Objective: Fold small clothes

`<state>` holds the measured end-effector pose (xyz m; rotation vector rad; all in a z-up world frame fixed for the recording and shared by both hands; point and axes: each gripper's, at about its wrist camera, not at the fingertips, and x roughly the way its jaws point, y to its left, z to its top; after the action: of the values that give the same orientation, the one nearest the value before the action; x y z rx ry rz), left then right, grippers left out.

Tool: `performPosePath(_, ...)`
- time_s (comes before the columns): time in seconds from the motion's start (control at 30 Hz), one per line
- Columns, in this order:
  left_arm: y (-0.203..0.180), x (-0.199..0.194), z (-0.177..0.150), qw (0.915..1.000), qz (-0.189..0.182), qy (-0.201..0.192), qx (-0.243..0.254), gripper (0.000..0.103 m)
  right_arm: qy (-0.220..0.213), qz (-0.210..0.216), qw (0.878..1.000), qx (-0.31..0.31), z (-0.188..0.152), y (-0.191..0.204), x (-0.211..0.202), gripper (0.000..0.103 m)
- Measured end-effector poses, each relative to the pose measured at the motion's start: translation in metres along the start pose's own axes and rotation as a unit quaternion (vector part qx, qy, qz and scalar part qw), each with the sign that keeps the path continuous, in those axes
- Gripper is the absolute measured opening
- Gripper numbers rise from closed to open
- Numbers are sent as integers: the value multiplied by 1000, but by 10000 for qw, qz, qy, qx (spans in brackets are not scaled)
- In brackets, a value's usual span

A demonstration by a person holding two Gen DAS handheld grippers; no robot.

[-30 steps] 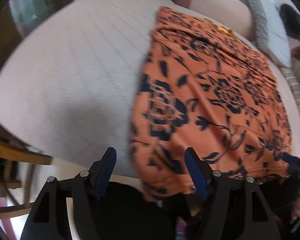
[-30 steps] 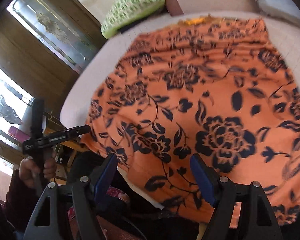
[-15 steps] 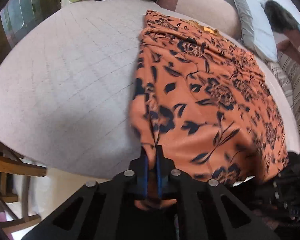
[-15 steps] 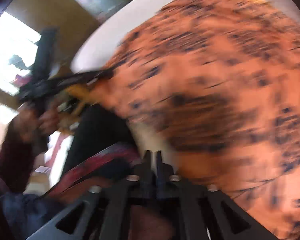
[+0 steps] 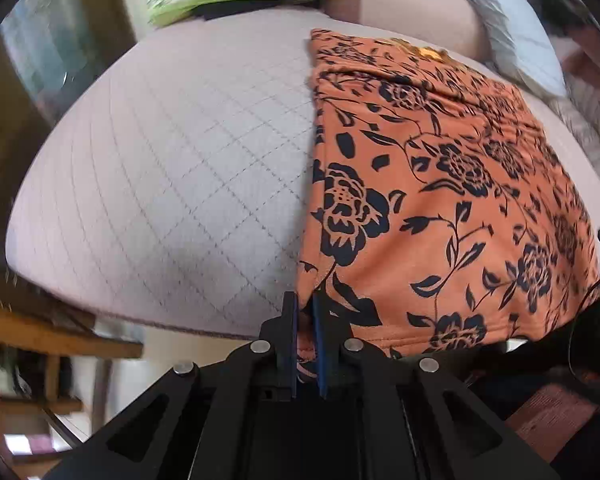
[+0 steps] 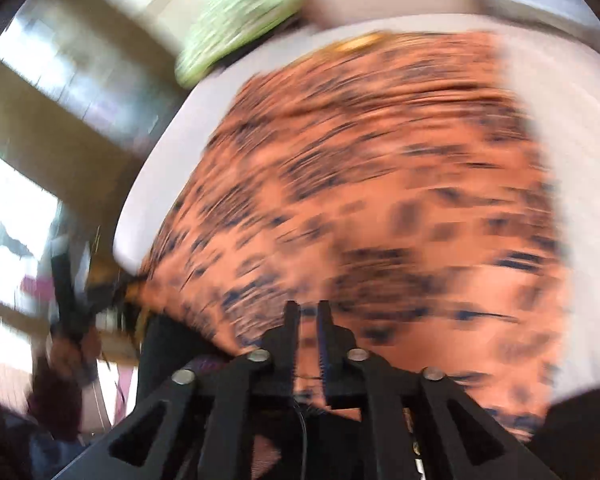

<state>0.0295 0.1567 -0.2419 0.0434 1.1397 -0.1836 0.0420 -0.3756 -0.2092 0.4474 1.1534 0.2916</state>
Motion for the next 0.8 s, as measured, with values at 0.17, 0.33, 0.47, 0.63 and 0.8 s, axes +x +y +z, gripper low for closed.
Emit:
performPosePath(0.17, -1, 0, 1, 9999, 8, -7, -104, 58, -741, -114, 9884, 1319, -10, -76, -59, 81)
performPosePath(0.33, 6, 9, 6, 9978, -334, 156, -552, 69, -570, -102, 9786, 1973, -30, -117, -62, 81)
performPosePath(0.47, 16, 25, 3, 9943, -440, 449, -863, 71, -567, 84, 9701, 2360, -45, -145, -51, 81)
performPosePath(0.63, 31, 40, -3, 9887, -665, 744, -1119, 71, -554, 553, 9624, 2602, -56, -164, -29, 79)
performPosePath(0.8, 36, 38, -6, 9892, -729, 718, -1054, 71, -373, 808, 9710, 2221, -57, -151, -11, 73)
